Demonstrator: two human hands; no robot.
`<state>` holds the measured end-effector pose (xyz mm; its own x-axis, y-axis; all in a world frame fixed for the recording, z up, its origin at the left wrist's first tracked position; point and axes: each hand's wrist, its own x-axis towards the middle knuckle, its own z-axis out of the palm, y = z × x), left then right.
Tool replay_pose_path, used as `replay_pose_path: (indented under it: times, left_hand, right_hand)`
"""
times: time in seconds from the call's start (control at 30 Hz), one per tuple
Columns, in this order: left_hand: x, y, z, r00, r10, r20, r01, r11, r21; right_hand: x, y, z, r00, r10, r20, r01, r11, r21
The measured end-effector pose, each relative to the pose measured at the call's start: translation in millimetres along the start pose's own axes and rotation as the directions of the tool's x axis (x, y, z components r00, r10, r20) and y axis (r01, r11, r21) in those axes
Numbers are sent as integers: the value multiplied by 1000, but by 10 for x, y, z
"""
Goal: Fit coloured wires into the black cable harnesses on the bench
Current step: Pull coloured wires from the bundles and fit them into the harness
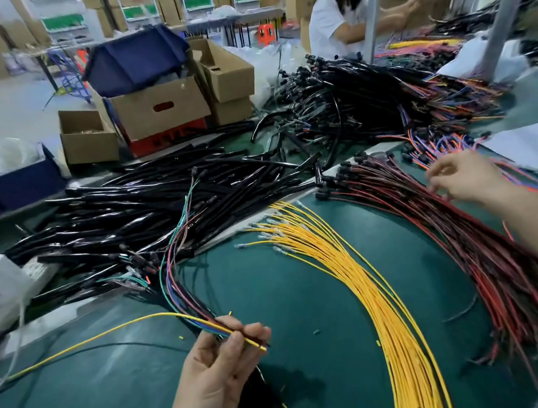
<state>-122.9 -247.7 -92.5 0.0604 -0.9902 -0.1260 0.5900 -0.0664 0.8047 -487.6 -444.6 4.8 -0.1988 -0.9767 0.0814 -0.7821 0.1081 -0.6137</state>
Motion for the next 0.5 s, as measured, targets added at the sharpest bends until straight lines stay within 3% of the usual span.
replay_pose_path:
  times: [0.07,0.17,0.37,0.5]
  left_hand:
    - [-6,9,8,1000,-11,2,11,1000,-5]
    - [-6,5,9,999,-15,-28,15,1000,5]
    - [-14,26,56,999,-35,-38,34,999,-11]
    - [-15,31,56,998,-45,-31,44,998,-33]
  right_hand:
    - [367,467,3,995,95,-18,-96,948,-305]
    - [510,862,88,989,127,-71,-146,850,-505]
    - [605,971,214,978,137,-155,-196,853,-484]
    - [639,929,196,959,233,-160,-281,847,-451]
